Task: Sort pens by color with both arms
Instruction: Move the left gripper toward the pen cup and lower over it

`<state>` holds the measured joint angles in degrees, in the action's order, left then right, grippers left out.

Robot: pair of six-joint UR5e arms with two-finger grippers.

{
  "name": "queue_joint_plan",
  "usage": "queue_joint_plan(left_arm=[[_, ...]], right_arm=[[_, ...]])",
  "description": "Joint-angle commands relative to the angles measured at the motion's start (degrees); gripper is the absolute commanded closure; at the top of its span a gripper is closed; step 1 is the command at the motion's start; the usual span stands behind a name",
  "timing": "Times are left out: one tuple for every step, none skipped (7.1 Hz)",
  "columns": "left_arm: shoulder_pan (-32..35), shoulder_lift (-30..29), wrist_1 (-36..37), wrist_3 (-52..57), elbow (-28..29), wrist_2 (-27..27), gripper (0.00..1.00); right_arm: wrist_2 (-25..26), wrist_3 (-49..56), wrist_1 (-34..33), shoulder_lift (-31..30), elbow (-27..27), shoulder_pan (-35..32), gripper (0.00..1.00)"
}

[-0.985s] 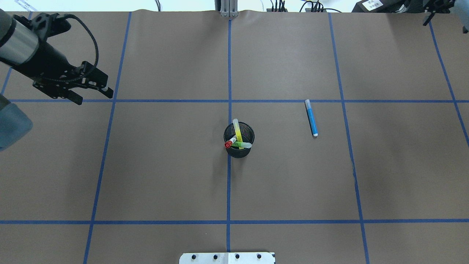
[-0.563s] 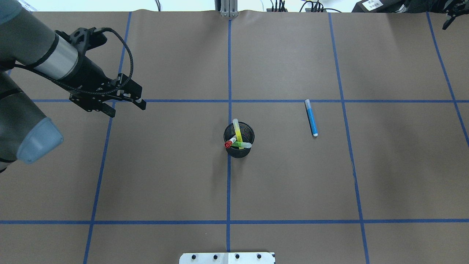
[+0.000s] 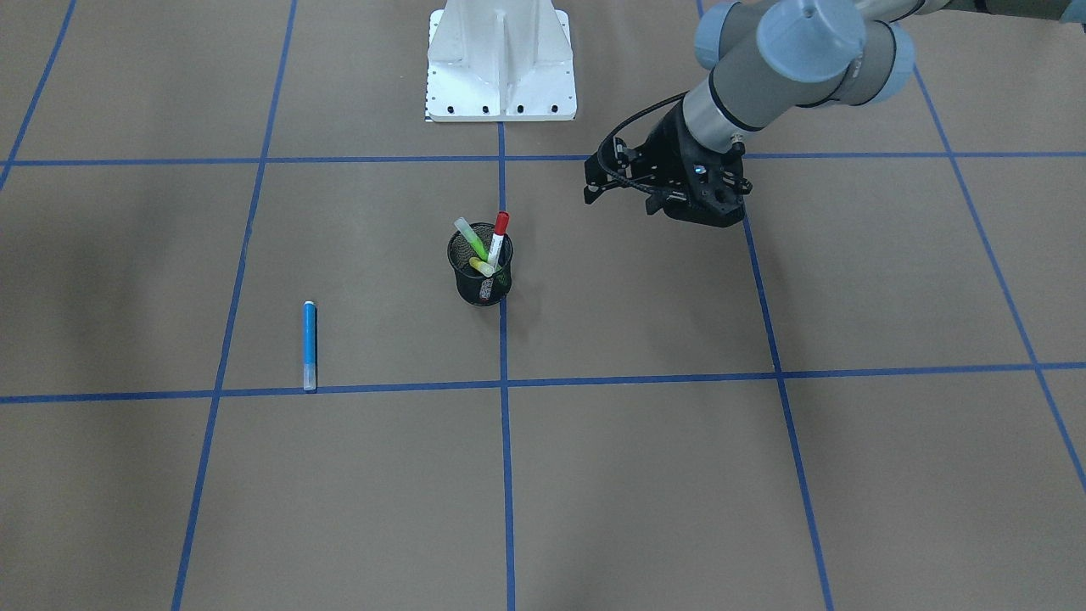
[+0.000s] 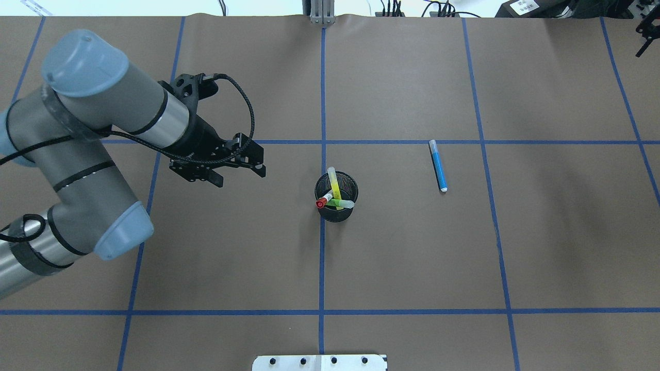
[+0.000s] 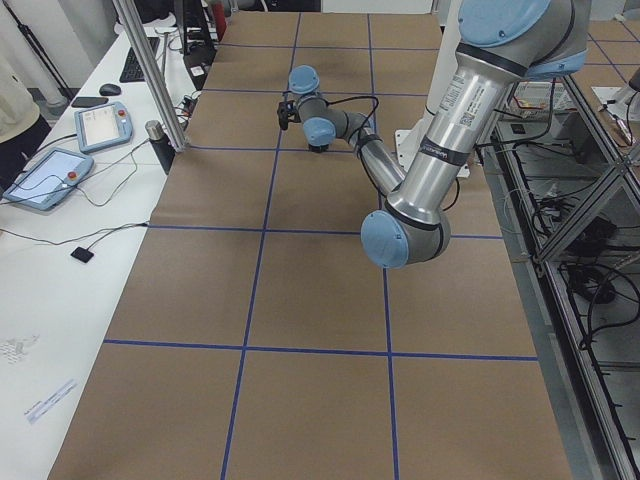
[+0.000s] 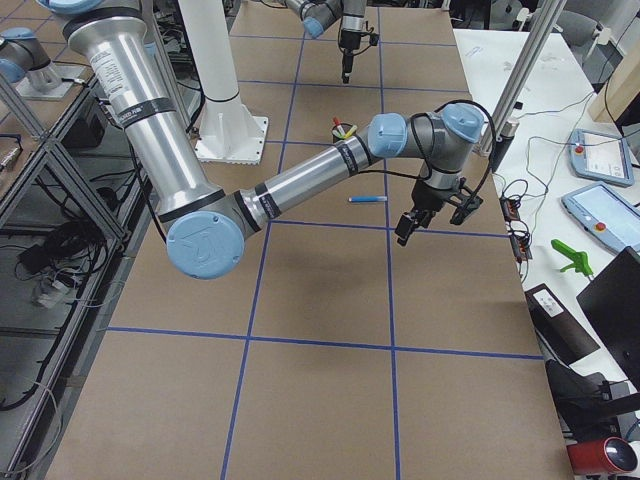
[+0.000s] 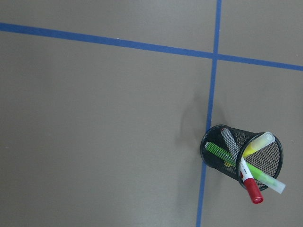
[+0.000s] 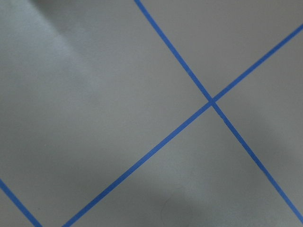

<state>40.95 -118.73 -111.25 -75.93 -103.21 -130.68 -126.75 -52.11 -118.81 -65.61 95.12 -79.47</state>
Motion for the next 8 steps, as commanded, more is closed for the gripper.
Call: queue_joint_plan(left_arm=[[-4.72,-1.58,-7.12,-4.91,3.71,5.59,0.01],[-6.13,-3.15,-7.66,-6.58,4.76,7.44,0.01],[-7.54,-3.87,-7.84,-7.65,4.86,9.11,0.01],[-9.03,-4.48,-8.97,-9.31,5.21,10.78,0.01],[-10.18,-4.92,-9.51,-10.46,5.56,12.54,0.02],[-11.41,-5.71,-9.77,-12.3,6.26,14.38,0.03],[-12.12,-7.2,-9.78,-12.49,7.49,15.96,0.04],[-12.21,-8.17,-10.04,-12.58,8.11,16.5,0.06]], right_arm=[[-0.16,-0.8,0.07,-0.57,-0.11,0.45,0.01],[-0.16,-0.72,0.07,-0.66,-0.02,0.37,0.01],[-0.16,-0.45,0.07,-0.92,0.85,0.37,0.01],[0.1,-0.54,0.07,-0.75,1.9,0.37,0.01],[0.1,-0.63,0.07,-0.48,2.0,0.37,0.01],[0.1,-0.45,0.07,-1.27,3.04,0.37,0.01],[0.28,-0.62,0.07,-3.19,5.14,0.28,0.01],[-0.07,-0.1,0.33,-6.43,7.86,0.28,0.01]])
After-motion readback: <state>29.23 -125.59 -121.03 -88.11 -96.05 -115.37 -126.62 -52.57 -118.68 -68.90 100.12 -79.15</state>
